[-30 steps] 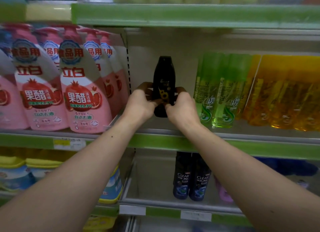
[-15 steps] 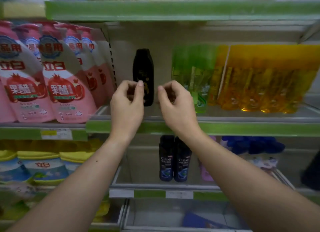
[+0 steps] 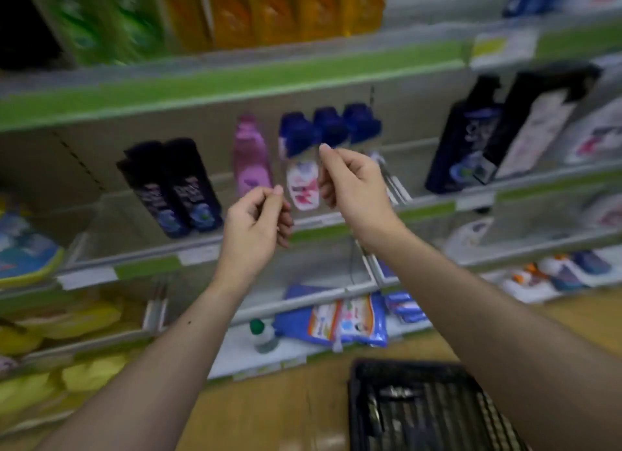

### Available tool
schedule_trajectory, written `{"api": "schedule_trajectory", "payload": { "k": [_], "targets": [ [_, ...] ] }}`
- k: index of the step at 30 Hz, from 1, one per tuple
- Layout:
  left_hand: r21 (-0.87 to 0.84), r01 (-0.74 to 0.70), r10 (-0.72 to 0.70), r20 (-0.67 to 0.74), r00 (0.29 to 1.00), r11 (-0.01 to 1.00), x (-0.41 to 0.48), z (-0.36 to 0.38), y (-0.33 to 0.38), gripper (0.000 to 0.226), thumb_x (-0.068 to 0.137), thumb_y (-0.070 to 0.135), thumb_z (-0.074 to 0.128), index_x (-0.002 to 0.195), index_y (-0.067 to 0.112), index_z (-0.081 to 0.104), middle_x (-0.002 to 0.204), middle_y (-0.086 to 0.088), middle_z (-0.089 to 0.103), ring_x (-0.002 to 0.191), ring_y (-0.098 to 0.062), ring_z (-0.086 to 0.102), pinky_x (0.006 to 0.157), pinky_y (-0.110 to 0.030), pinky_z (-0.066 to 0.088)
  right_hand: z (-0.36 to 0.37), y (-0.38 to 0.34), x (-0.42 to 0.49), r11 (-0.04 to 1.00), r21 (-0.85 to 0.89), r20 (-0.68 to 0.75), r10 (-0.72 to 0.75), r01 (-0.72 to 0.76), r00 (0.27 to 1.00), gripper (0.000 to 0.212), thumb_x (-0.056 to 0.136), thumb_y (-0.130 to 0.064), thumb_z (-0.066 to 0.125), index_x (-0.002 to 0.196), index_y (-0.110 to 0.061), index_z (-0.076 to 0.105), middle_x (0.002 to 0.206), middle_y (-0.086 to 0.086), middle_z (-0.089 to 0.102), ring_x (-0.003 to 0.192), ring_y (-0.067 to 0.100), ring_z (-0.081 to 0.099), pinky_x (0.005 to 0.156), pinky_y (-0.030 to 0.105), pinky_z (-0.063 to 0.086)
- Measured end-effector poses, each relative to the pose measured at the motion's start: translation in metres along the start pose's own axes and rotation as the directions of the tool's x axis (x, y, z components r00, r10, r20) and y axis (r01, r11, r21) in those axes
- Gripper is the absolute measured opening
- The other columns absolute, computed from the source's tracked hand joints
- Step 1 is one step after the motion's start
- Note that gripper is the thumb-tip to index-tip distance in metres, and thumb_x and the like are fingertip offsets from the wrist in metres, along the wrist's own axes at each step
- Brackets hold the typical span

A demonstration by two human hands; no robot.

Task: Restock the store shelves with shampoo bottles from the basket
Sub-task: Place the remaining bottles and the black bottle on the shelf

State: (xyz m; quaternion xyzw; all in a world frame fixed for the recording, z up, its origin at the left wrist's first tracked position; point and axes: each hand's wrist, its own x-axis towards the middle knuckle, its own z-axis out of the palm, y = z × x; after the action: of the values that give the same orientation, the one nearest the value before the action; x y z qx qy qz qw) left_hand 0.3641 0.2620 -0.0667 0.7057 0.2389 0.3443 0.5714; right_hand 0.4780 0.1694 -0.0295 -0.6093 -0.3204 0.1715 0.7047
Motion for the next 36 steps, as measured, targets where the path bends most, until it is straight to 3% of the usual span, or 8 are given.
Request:
{"api": "schedule_trajectory", "payload": {
  "k": [7, 15, 17, 21, 23, 30, 32, 36],
  "targets": [
    [0.104, 0.303, -0.32, 0.248, 0.914, 0.947, -0.071, 0.12, -0.123, 0.028, 0.104, 0.013, 0.049, 0.081, 0.005, 0.061, 0.065, -0.004, 0.06, 0.056, -0.004, 0.057, 0.059, -0.019, 0.05, -0.141, 0.126, -0.069, 0.936, -0.091, -0.042, 0.337, -0.34, 0.94, 0.039, 0.103, -0.012, 0.051, 0.065, -0.01, 0.051, 0.044, -0.01, 0.051, 0.041, -0.002, 0.047, 0.046, 0.014, 0.038],
    [0.341, 0.5, -0.602, 0.359, 0.713, 0.796, -0.137, 0.192, -0.271, 0.019, 0.103, 0.01, 0.048, 0.09, 0.001, 0.058, 0.072, -0.007, 0.059, 0.049, 0.003, 0.056, 0.055, -0.01, 0.043, -0.231, 0.27, -0.155, 0.739, -0.155, -0.23, 0.619, -0.656, 0.751, 0.034, 0.104, -0.019, 0.052, 0.071, -0.01, 0.056, 0.064, 0.007, 0.057, 0.048, 0.003, 0.05, 0.052, 0.017, 0.042],
    [0.384, 0.529, -0.651, 0.364, 0.667, 0.757, -0.153, 0.206, -0.314, 0.018, 0.103, 0.01, 0.049, 0.089, 0.005, 0.057, 0.072, -0.006, 0.059, 0.049, 0.004, 0.056, 0.056, -0.015, 0.047, -0.245, 0.308, -0.175, 0.688, -0.164, -0.273, 0.657, -0.707, 0.703, 0.031, 0.103, -0.022, 0.054, 0.076, -0.008, 0.06, 0.065, 0.004, 0.06, 0.056, 0.01, 0.053, 0.062, 0.026, 0.044],
    [0.572, 0.487, -0.743, 0.403, 0.534, 0.66, -0.187, 0.221, -0.393, 0.016, 0.102, 0.032, 0.052, 0.097, 0.02, 0.061, 0.093, -0.002, 0.067, 0.085, -0.018, 0.068, 0.081, -0.04, 0.055, -0.262, 0.384, -0.218, 0.587, -0.156, -0.354, 0.717, -0.794, 0.6, 0.03, 0.1, -0.031, 0.057, 0.083, -0.007, 0.063, 0.074, 0.009, 0.061, 0.067, 0.018, 0.056, 0.067, 0.033, 0.043],
    [0.629, 0.466, -0.775, 0.41, 0.48, 0.622, -0.202, 0.228, -0.424, 0.014, 0.103, 0.036, 0.051, 0.1, 0.025, 0.06, 0.099, 0.0, 0.065, 0.093, -0.023, 0.066, 0.085, -0.045, 0.053, -0.266, 0.421, -0.236, 0.542, -0.153, -0.363, 0.747, -0.827, 0.557, 0.033, 0.1, -0.031, 0.056, 0.093, 0.001, 0.061, 0.078, 0.009, 0.058, 0.07, 0.017, 0.053, 0.068, 0.032, 0.041],
    [0.752, 0.431, -0.839, 0.297, 0.455, 0.5, -0.245, 0.263, -0.532, 0.014, 0.104, 0.031, 0.048, 0.109, 0.019, 0.053, 0.095, 0.007, 0.058, 0.076, -0.009, 0.053, 0.063, -0.023, 0.042, -0.259, 0.54, -0.289, 0.41, -0.207, -0.32, 0.83, -0.888, 0.458, 0.017, 0.101, -0.033, 0.053, 0.103, -0.017, 0.059, 0.092, 0.004, 0.064, 0.085, 0.021, 0.06, 0.072, 0.034, 0.049],
    [0.771, 0.424, -0.848, 0.272, 0.454, 0.475, -0.251, 0.269, -0.563, 0.016, 0.103, 0.029, 0.049, 0.112, 0.017, 0.053, 0.1, 0.001, 0.059, 0.075, -0.012, 0.054, 0.061, -0.027, 0.041, -0.253, 0.572, -0.3, 0.383, -0.215, -0.289, 0.854, -0.898, 0.433, 0.016, 0.102, -0.031, 0.052, 0.103, -0.016, 0.058, 0.088, 0.003, 0.061, 0.079, 0.018, 0.056, 0.065, 0.031, 0.044],
    [0.824, 0.376, -0.858, 0.231, 0.459, 0.423, -0.263, 0.28, -0.616, 0.036, 0.101, 0.028, 0.052, 0.132, 0.01, 0.05, 0.125, -0.011, 0.057, 0.105, -0.028, 0.058, 0.079, -0.028, 0.042, -0.241, 0.629, -0.318, 0.326, -0.21, -0.232, 0.899, -0.922, 0.371, 0.021, 0.102, -0.025, 0.052, 0.116, -0.01, 0.056, 0.102, 0.009, 0.062, 0.093, 0.026, 0.058, 0.072, 0.032, 0.044]
  ]
}}
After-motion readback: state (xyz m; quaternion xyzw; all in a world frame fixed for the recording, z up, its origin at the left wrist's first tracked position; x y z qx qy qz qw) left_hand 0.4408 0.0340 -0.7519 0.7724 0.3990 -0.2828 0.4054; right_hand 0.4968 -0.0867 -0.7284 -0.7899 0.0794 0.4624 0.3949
